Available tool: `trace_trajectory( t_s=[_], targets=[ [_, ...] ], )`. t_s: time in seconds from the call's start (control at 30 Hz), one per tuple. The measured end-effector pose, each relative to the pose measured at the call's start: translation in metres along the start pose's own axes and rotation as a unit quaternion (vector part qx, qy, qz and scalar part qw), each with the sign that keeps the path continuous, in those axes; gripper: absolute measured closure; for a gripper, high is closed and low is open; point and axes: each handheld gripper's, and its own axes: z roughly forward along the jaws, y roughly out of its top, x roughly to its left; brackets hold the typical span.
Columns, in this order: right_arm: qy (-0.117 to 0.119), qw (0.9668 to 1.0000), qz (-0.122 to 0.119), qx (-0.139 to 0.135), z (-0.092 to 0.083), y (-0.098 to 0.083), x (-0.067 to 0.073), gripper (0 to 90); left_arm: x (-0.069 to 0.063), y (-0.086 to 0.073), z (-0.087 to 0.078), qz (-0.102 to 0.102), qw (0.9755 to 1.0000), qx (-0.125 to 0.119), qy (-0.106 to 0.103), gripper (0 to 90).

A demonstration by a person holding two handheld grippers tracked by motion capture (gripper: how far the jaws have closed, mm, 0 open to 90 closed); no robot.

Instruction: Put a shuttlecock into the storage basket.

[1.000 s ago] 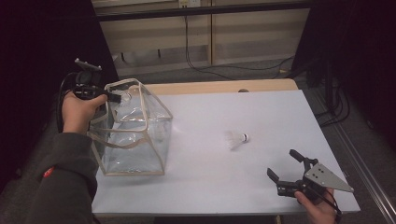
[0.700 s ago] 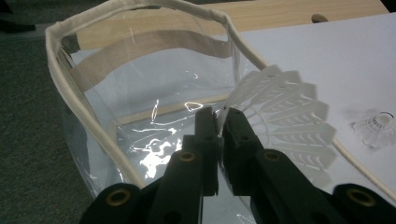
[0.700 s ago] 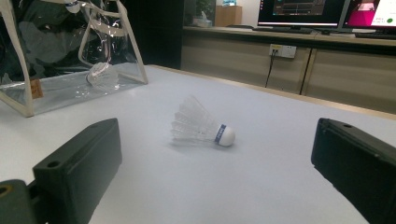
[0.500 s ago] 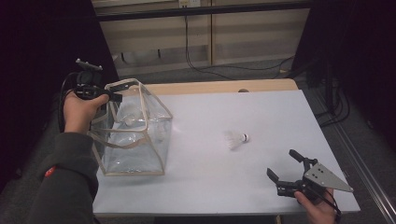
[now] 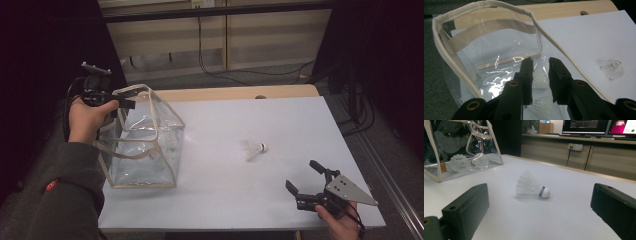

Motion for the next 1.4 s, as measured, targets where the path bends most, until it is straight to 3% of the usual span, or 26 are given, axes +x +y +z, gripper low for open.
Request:
trace_trajectory(
  t_s=[0.5, 0.77, 0.97, 1.4],
  targets=[
    [-0.001, 1.0000, -0.002, 0.001, -0.001, 0.001, 0.000, 1.7, -0.023, 0.003, -0.001, 0.011, 0.9988, 0.007, -0.046, 58.2],
    [-0.001, 1.0000, -0.002, 0.001, -0.001, 0.001, 0.000, 1.7, -0.034, 0.002, 0.002, 0.020, 0.9980, 0.009, -0.060, 48.3],
    [-0.002, 1.0000, -0.002, 0.001, -0.001, 0.001, 0.000, 1.7, -0.044, 0.002, 0.003, 0.031, 0.9963, 0.010, -0.079, 42.0],
    [-0.001, 1.0000, -0.002, 0.000, -0.001, 0.001, 0.000, 1.7, -0.069, 0.005, 0.010, 0.049, 0.9936, 0.015, -0.101, 28.2]
  ],
)
